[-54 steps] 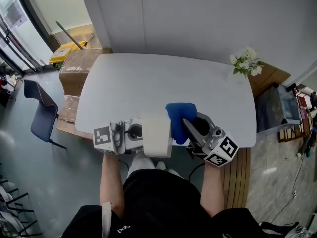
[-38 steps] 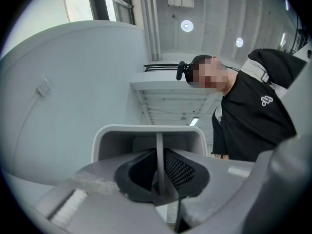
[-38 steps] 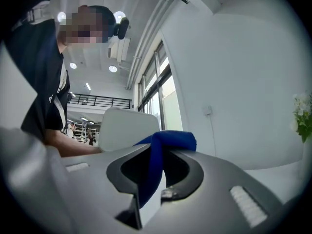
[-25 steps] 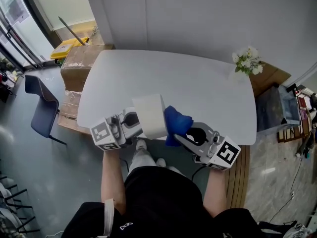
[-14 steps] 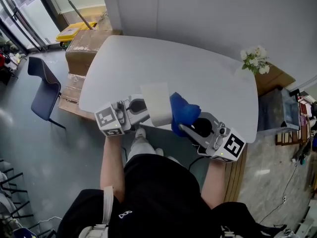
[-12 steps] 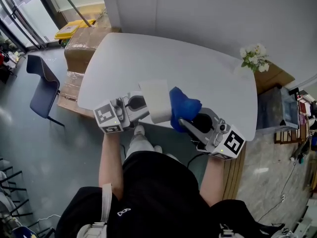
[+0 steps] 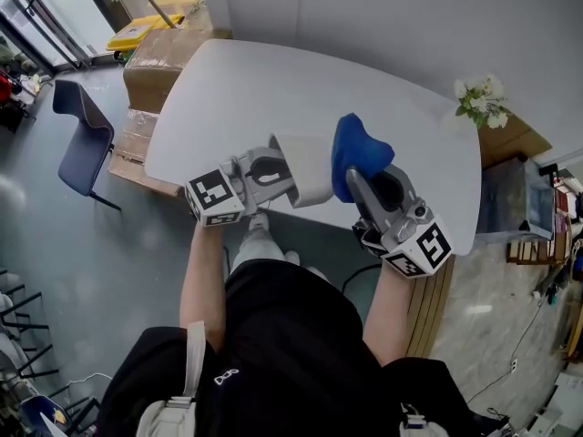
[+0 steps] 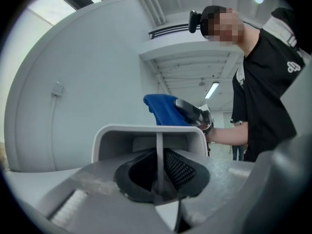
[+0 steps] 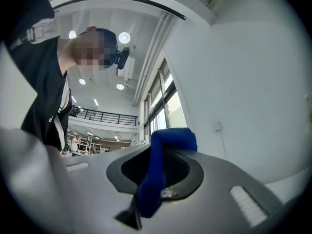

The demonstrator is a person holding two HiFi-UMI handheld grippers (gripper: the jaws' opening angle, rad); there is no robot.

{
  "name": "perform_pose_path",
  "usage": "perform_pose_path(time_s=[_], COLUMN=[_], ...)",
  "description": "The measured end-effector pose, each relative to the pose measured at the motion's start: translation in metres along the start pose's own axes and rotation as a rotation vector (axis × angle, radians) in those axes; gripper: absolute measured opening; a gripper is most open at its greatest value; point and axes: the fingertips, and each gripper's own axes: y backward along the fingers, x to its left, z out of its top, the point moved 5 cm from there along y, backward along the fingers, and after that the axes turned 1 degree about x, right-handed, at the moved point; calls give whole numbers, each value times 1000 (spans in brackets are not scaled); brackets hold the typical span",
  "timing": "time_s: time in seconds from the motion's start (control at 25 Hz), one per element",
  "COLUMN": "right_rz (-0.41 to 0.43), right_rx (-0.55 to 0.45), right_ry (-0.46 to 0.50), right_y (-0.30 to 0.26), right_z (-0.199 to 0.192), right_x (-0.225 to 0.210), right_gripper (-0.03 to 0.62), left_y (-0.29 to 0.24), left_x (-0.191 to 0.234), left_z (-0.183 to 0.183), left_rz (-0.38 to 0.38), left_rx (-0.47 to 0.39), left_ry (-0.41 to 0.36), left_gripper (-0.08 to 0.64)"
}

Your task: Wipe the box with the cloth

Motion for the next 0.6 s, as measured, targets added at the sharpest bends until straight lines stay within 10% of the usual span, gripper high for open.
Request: perform_pose_path(time_s=[0.6], right_rz=[-192], right_rx=[-49], right_ry=[-33], right_y=[-8], right_z=[-10], right_x=[-49], right_gripper=[57], left_y=[-35], left_x=[18], left_z=[-66], left_rz=[-77], left_rx=[465], left_ry=[-84], left_gripper=[51])
